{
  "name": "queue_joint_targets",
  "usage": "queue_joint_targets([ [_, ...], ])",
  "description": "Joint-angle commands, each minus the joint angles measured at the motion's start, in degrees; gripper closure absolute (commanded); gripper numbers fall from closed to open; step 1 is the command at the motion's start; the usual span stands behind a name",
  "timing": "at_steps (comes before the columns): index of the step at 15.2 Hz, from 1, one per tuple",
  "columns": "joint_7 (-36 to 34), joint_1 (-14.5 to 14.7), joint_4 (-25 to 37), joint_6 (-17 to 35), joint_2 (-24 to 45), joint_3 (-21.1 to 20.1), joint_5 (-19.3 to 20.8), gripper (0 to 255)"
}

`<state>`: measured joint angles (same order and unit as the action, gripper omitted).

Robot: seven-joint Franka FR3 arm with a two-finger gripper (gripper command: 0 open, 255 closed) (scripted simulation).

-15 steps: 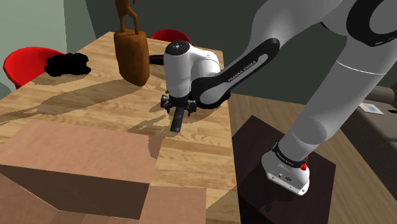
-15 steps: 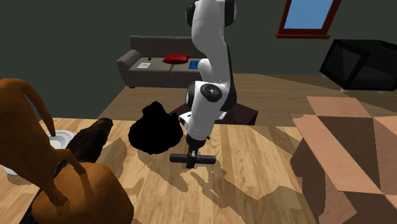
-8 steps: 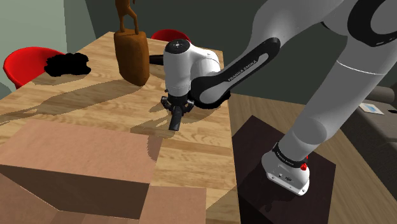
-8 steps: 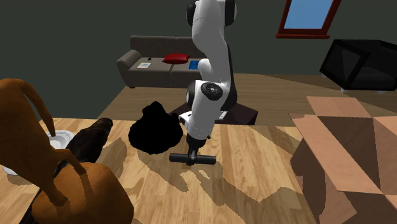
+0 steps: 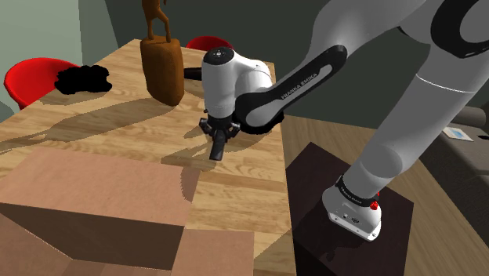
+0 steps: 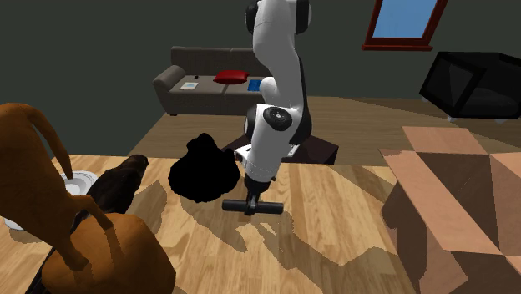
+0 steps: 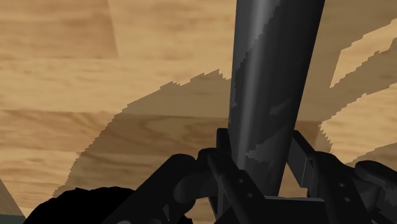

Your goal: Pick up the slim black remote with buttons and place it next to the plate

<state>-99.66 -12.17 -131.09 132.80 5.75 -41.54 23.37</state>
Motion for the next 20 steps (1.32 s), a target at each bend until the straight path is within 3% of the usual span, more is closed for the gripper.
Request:
queue_joint_targets([
  [1,1.2,-0.2,0.2,-1.0,-1.1,-0.2,-1.5,255],
  [15,9.3,-0.5,4.2,-9.6,-9.4,-0.4,-10.7,255],
  [20,15.8,-3.1,2.3,-7.8,-11.3,3.1,-11.6,255],
])
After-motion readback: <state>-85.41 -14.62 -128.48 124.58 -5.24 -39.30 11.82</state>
